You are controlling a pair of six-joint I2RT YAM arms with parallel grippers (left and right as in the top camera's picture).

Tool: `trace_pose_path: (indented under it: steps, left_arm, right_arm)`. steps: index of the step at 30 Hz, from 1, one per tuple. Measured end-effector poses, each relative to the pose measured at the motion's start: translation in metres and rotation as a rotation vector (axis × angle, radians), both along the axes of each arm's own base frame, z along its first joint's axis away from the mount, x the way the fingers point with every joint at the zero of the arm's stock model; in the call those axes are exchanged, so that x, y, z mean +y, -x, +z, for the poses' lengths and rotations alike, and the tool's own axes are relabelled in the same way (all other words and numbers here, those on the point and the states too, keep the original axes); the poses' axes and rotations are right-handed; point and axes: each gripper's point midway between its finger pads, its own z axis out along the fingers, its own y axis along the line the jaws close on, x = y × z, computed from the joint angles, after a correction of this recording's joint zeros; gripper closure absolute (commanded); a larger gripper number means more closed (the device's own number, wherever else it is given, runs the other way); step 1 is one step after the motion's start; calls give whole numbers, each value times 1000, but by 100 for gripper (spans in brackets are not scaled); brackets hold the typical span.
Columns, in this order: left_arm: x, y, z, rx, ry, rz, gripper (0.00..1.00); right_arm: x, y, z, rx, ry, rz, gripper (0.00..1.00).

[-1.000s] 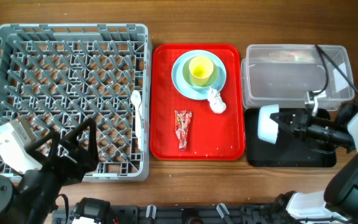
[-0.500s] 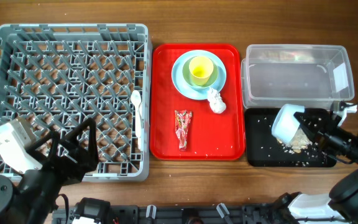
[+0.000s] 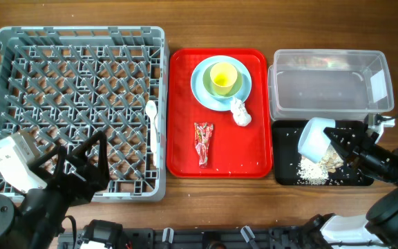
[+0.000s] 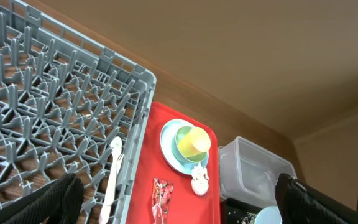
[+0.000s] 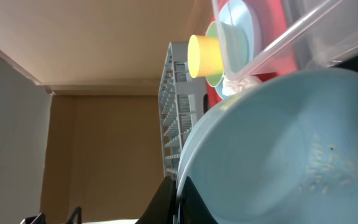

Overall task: Sort waste into correct bins and load items into the dishwasher rack
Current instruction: 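Lift the rice bowl with the right gripper and tip rice onto the black tray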

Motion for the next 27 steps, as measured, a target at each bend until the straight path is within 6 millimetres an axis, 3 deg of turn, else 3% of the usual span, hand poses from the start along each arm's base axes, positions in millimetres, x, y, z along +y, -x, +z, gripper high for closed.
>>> trace_pose_path:
  steps: [27]
  left_arm:
    - [0, 0, 0, 0, 0, 0, 0]
  right_arm:
    - [3, 1, 5, 15, -35, -6, 96]
